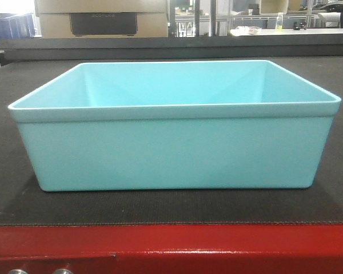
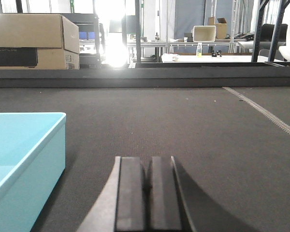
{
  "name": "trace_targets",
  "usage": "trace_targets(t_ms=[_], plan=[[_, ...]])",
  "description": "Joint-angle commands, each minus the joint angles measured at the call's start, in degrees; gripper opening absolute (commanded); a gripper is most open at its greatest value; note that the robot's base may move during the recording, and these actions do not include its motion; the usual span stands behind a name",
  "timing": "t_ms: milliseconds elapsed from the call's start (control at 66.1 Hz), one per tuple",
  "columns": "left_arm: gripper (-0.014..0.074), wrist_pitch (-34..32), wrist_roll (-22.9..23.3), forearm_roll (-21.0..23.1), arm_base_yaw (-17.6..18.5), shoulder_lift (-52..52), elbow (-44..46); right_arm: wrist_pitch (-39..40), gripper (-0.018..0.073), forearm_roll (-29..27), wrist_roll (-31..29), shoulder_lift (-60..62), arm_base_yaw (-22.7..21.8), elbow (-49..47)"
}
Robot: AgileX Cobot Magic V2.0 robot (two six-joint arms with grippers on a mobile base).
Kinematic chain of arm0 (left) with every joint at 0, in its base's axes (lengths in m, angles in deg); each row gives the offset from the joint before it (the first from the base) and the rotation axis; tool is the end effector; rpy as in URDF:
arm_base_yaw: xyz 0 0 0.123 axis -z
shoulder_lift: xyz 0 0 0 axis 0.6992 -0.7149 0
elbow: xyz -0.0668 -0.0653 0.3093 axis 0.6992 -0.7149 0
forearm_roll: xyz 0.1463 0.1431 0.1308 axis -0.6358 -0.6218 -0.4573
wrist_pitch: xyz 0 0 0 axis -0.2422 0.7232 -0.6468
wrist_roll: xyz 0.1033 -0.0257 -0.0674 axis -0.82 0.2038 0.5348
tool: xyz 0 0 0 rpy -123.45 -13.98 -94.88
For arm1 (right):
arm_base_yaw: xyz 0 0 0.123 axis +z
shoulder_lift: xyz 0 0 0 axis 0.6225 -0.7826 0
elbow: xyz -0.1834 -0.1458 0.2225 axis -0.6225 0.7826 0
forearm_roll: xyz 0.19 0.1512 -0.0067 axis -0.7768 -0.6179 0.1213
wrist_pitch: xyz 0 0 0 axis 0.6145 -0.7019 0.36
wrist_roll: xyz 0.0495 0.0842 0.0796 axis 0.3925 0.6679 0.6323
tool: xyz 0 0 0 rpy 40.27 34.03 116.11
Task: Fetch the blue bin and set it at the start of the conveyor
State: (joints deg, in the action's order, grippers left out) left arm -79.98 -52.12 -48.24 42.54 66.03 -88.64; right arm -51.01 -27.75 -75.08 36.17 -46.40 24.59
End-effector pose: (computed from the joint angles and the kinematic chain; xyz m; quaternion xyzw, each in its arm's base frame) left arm 0.0444 0.0015 0.2124 -0.0289 0.6863 -0.0070 0.7267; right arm 0.0441 -0.0058 0.2147 0.0634 0.6807 -0.0316 0.7292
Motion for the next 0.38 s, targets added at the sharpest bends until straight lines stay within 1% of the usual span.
trace_targets(t_ms=[0,363], plan=[[-0.0111,-1.0,-0.1,0.1,-0.2,0.3,0.1,1.5,-0.0162,0.5,-0.4,0.5,-0.4,0.1],[-0.0111,-1.0,-0.1,0.1,-0.2,0.3,0.1,1.5,-0.0162,0.5,-0.4,0.5,-0.4,0.1]])
